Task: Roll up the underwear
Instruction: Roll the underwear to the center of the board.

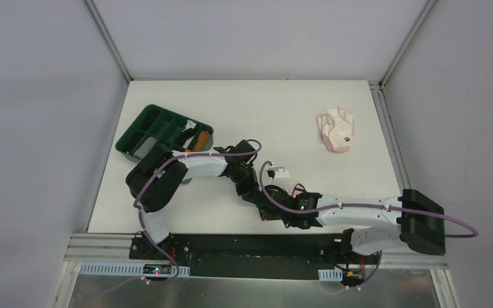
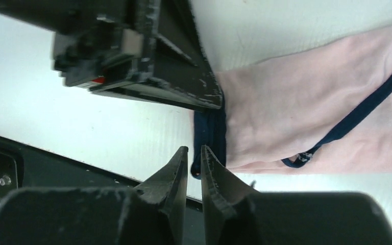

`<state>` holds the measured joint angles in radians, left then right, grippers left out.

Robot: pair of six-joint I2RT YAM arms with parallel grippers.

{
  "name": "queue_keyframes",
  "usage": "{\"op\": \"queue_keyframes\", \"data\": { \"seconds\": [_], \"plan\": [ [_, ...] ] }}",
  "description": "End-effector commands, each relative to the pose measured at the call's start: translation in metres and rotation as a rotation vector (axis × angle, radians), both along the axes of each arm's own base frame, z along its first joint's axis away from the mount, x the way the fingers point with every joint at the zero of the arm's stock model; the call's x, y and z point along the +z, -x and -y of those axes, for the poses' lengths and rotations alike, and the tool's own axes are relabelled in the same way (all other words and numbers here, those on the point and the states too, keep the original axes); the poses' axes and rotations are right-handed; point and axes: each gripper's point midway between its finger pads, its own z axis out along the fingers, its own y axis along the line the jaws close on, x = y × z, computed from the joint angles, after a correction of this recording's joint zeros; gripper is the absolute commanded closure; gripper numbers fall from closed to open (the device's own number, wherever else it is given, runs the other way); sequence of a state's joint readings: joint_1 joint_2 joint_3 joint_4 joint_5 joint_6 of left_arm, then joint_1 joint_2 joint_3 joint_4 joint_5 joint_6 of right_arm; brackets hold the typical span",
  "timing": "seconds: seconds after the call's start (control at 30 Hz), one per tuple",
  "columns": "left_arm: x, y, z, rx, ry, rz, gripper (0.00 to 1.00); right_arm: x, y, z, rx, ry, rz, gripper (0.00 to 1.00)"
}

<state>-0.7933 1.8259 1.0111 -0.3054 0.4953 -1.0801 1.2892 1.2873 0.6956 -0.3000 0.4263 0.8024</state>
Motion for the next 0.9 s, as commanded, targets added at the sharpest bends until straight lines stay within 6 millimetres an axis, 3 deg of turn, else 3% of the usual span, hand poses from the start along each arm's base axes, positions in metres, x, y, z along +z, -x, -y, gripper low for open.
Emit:
{"op": "queue_keyframes", "data": {
  "seconds": [0.0,0.23,0.6,0.7,0.87],
  "plan": [
    [-0.04,0.02,-0.035,-0.037,-0.186,-0.015,0.8,0.029,-0.008,-0.008,0.017,0.028,0.132,0.82],
    [-0.04,0.021,-0.036,-0.038,-0.186,-0.015,0.79,0.015,-0.002,-0.026,0.074,0.092,0.123,0.78],
    [-0.036,0.019,-0.034,-0.034,-0.177,-0.007,0.79,-0.021,-0.006,-0.006,0.034,0.274,0.101,0.71],
    [-0.036,0.019,-0.035,-0.034,-0.179,-0.007,0.79,-0.02,-0.007,-0.003,0.037,0.307,0.124,0.64],
    [-0.036,0.021,-0.037,-0.032,-0.184,-0.007,0.79,-0.022,-0.005,-0.002,0.059,0.368,0.153,0.63]
  ]
}}
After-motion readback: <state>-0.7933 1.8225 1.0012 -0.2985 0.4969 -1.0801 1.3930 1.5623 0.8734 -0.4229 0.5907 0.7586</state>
